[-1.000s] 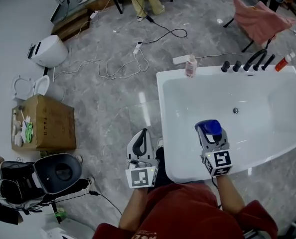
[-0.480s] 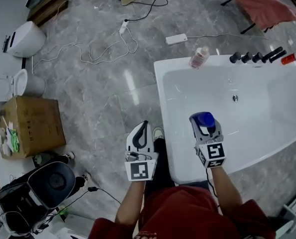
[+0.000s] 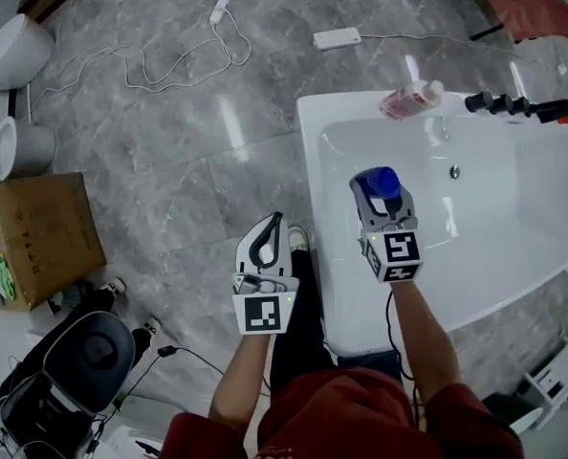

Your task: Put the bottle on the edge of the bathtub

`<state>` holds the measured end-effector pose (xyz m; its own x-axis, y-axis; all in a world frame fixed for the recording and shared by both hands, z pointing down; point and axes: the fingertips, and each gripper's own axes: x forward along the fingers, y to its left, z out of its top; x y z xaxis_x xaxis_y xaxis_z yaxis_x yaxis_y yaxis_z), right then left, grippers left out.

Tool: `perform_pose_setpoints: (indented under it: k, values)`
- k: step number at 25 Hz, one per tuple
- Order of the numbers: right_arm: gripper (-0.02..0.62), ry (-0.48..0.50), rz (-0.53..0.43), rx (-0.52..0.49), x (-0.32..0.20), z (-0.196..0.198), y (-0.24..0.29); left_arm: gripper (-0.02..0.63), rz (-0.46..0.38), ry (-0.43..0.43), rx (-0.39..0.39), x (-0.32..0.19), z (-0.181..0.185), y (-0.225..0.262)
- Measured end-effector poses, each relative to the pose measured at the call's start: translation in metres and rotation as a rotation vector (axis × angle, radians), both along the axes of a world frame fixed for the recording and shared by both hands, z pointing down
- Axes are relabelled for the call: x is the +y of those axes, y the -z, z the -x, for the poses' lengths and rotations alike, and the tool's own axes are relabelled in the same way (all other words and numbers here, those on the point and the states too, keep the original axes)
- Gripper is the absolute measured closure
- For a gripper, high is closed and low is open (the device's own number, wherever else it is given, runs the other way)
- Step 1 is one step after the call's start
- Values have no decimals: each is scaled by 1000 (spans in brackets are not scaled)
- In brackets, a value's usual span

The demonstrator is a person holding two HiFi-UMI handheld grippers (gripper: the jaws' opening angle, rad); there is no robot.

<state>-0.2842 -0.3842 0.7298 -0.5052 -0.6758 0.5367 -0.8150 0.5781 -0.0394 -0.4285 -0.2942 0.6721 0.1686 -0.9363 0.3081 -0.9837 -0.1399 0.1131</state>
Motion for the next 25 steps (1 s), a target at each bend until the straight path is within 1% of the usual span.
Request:
perform_pose_setpoints:
  k: [6, 10, 14, 18, 21, 25]
  values:
    - [443, -36, -23, 7, -72, 28, -25, 601, 44, -1, 25, -12, 11, -39]
    - [443, -41, -59, -4, -114, 42, -25, 601, 68, -1, 52, -16, 11, -52]
    - [443, -48, -102, 3, -148, 52, -26, 601, 81, -16, 59, -22, 10, -61]
    - [443, -62, -122, -5, -165, 57, -31, 601, 96, -32, 52, -30, 10, -65]
    - [440, -78, -153, 1, -168, 60, -33, 601, 95, -14, 58, -38, 16, -69]
    - [437, -104, -131, 1, -162, 60, -42, 601, 104, 3, 57, -38, 22, -73]
